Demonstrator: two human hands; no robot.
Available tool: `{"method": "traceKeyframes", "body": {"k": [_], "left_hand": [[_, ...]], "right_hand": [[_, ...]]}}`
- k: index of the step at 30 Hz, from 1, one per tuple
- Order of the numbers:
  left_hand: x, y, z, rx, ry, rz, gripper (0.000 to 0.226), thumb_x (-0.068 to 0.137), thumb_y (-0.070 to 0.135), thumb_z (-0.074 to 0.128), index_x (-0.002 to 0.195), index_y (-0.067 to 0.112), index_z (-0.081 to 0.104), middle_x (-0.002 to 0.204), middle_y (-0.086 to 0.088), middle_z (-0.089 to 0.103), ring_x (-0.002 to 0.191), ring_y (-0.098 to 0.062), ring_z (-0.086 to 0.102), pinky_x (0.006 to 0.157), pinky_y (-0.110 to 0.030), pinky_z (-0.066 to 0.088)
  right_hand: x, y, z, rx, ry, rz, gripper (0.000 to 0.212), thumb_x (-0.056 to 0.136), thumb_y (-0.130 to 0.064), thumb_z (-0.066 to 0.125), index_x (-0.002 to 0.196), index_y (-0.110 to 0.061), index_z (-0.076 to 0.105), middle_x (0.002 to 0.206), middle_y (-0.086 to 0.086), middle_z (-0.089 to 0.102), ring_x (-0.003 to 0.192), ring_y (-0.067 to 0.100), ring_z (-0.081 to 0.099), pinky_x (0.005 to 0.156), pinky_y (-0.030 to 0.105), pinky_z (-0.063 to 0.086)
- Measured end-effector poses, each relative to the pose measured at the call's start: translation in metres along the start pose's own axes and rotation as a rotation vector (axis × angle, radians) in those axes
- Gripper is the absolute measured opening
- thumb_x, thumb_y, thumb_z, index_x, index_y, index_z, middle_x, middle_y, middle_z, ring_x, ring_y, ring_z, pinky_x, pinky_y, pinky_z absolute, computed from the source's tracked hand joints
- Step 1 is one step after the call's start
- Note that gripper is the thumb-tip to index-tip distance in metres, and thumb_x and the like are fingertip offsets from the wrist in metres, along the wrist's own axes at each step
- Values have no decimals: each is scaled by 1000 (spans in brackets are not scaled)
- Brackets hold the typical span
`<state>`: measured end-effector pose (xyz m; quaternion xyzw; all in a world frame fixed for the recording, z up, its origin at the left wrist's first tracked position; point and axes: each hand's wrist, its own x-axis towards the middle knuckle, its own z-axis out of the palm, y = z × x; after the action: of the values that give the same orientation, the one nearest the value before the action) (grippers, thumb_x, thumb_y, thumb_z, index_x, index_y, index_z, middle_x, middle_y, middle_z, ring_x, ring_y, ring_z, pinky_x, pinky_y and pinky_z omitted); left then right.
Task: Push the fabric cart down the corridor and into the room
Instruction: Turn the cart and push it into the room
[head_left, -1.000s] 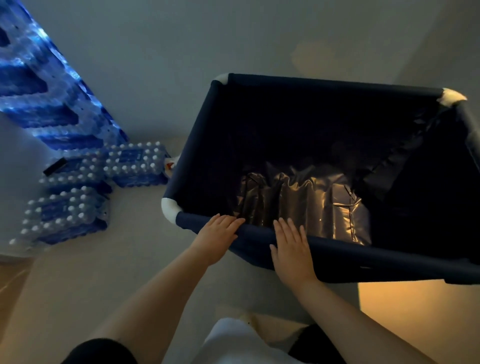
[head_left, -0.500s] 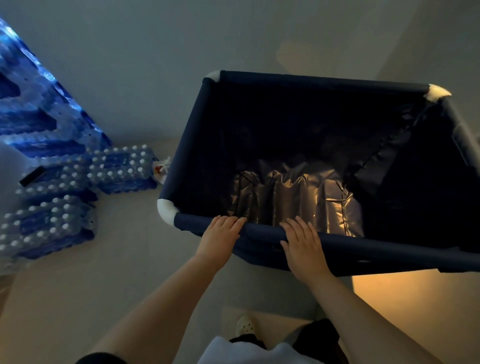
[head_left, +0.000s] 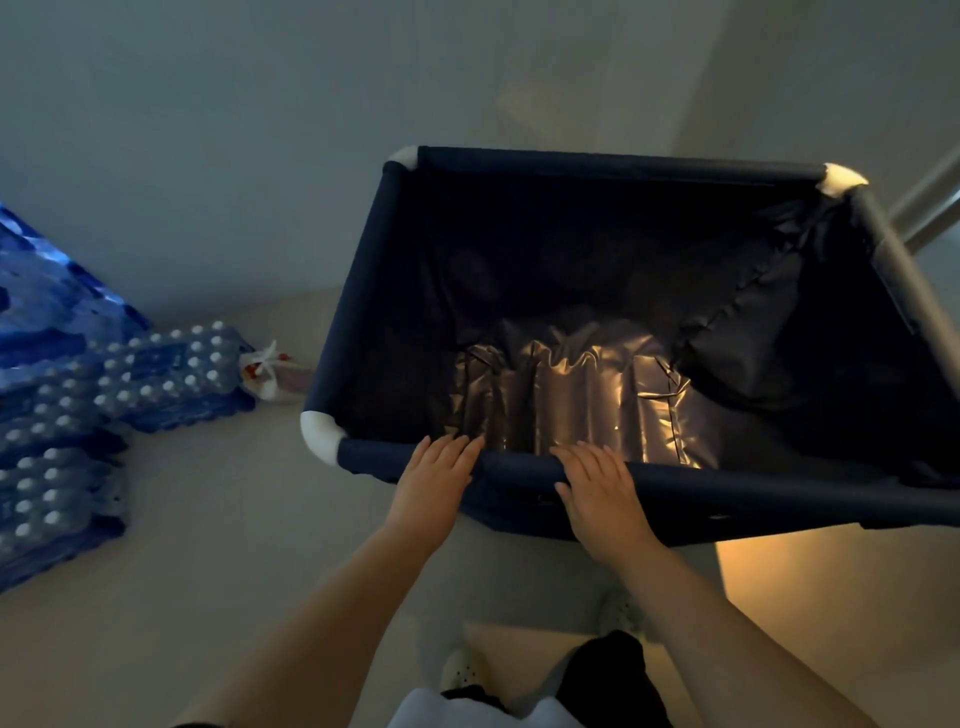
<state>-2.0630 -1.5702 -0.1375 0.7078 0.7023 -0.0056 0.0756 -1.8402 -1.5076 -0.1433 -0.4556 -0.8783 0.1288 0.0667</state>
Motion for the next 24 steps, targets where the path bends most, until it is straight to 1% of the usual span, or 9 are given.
{"method": "traceKeyframes", "body": {"k": [4, 8, 18, 21, 24], "left_hand": [[35, 22, -3, -34, -4, 43, 50, 98, 18, 38, 145, 18, 20, 146, -5, 38, 135, -22, 29, 115, -38, 9], [73, 42, -5, -48, -13, 88, 51, 95, 18, 43, 143, 18, 26, 143, -5, 42, 133, -23, 32, 114, -38, 12], [171, 72, -18, -26, 34, 235, 47, 97, 22, 38, 142, 19, 25, 139, -5, 43, 130, -20, 33, 113, -35, 10], [199, 74, -22, -23, 34, 279, 45, 97, 21, 38, 141, 17, 29, 137, -6, 45, 127, -21, 35, 112, -34, 11], [227, 73, -24, -39, 43, 332, 44, 97, 19, 40, 139, 15, 33, 135, -8, 47, 125, -23, 38, 112, -35, 12]], "right_hand": [[6, 33, -13, 27, -23, 46, 38, 94, -22, 47, 131, -15, 41, 127, 5, 51, 121, 24, 40, 111, 38, 14], [14, 63, -24, 32, -22, 96, 39, 95, -24, 44, 132, -16, 41, 129, 3, 49, 122, 23, 38, 111, 38, 15], [49, 121, -42, -3, 28, 237, 37, 93, -21, 48, 129, -12, 47, 124, 5, 54, 119, 25, 44, 109, 42, 21], [62, 132, -43, -4, 60, 278, 36, 93, -22, 49, 128, -13, 47, 124, 4, 55, 119, 24, 45, 109, 42, 20], [76, 141, -44, 4, 111, 310, 36, 91, -21, 52, 126, -13, 49, 121, 4, 57, 116, 25, 47, 108, 42, 22]]}}
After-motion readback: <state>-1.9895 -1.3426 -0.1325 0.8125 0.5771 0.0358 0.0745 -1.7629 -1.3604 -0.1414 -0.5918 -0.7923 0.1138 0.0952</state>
